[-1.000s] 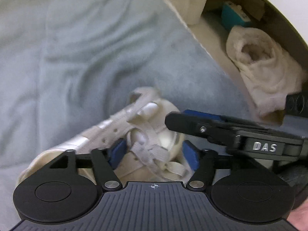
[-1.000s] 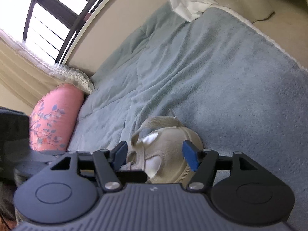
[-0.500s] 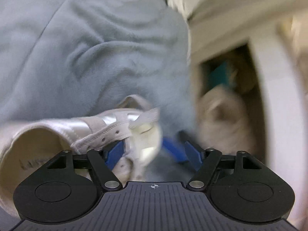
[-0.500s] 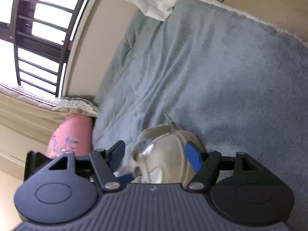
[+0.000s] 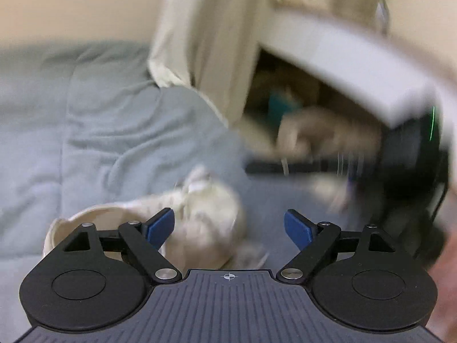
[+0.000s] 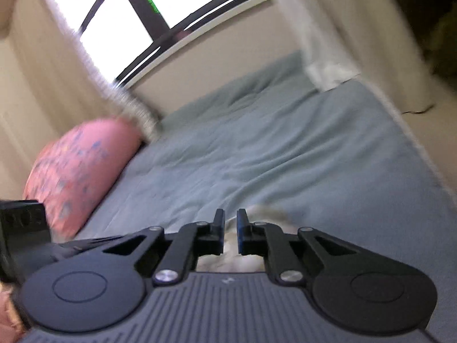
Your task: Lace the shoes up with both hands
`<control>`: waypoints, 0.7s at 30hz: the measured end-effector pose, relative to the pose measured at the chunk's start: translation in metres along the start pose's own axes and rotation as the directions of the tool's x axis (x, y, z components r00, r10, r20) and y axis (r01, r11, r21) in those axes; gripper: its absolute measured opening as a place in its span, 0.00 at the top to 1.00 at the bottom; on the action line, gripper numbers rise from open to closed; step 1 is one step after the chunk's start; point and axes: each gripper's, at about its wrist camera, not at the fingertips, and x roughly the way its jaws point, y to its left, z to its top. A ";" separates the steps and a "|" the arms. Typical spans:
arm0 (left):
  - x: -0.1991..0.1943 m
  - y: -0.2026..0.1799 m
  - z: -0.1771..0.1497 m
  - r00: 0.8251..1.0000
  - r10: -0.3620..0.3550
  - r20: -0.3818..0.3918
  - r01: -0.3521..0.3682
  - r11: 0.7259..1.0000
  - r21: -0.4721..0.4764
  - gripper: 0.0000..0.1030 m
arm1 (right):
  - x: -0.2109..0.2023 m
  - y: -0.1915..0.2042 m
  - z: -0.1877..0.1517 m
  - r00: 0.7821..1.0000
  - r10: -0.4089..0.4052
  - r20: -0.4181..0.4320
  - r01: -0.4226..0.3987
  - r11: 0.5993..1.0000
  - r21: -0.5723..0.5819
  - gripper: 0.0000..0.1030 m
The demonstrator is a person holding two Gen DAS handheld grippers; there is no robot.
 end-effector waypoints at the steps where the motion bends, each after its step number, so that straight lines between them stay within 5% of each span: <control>1: 0.001 -0.005 -0.005 1.000 0.028 -0.006 -0.028 0.998 0.061 0.14 | 0.007 0.006 0.001 0.999 -0.006 -0.040 0.006 1.000 0.000 0.91; 4: 0.003 -0.021 -0.019 0.994 0.112 -0.012 -0.106 0.965 0.241 0.10 | 0.031 0.017 0.006 0.987 -0.035 -0.157 0.038 0.999 0.022 0.88; 12: 0.007 -0.002 -0.018 0.996 0.000 -0.085 0.007 0.996 0.088 0.09 | 0.079 0.029 0.020 0.920 -0.148 -0.363 0.158 0.987 -0.002 0.78; 17: 0.013 -0.004 -0.015 0.994 -0.033 -0.100 0.038 0.998 0.056 0.09 | 0.101 0.062 0.010 0.869 -0.311 -0.386 0.205 0.934 -0.291 0.79; 21: 0.013 -0.003 -0.017 0.995 -0.032 -0.096 0.038 0.997 0.060 0.08 | 0.103 0.057 0.007 0.894 -0.281 -0.348 0.197 0.946 -0.258 0.94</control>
